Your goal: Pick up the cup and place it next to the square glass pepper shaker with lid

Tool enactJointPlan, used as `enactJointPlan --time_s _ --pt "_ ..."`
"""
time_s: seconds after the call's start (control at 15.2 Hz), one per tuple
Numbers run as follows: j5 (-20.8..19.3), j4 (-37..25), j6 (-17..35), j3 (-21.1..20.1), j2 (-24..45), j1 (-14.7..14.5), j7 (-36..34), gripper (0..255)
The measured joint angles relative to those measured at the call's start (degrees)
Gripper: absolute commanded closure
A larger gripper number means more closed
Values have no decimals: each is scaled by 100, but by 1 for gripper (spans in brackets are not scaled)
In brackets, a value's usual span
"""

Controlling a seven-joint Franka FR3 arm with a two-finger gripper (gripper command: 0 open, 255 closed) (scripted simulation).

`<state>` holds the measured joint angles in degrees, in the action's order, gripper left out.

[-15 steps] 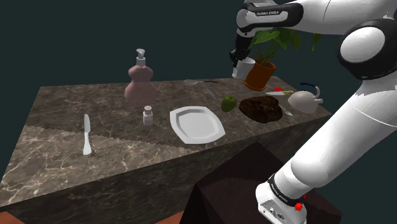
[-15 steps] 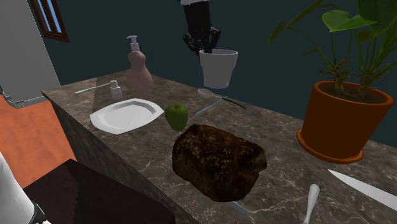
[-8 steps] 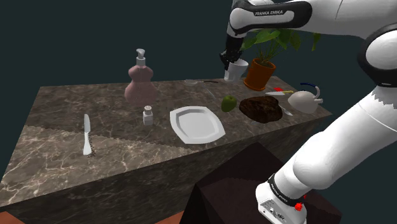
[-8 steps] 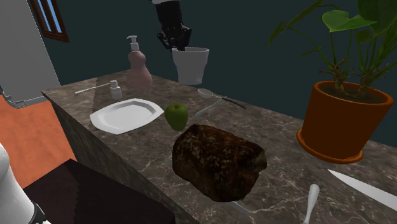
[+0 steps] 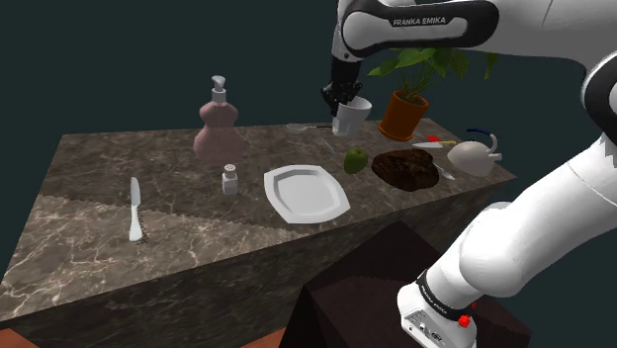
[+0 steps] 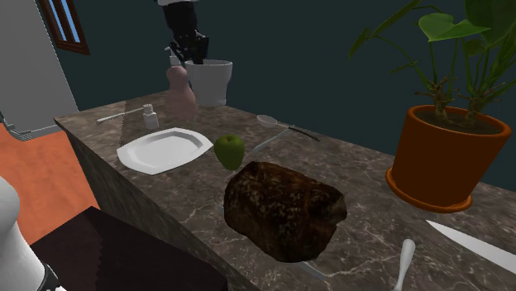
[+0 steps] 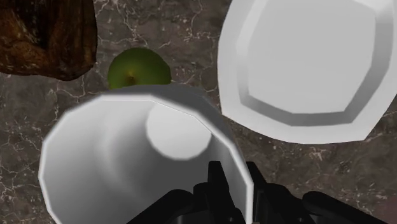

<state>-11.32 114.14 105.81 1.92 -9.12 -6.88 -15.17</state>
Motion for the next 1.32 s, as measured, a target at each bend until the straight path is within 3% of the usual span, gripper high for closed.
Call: enactJointPlan --time_s 0.53,1.32 --pt "118 19 -223 -649 -44 -478 -1065 255" --pt "192 -880 -685 -1615 692 -1224 -2711 255"
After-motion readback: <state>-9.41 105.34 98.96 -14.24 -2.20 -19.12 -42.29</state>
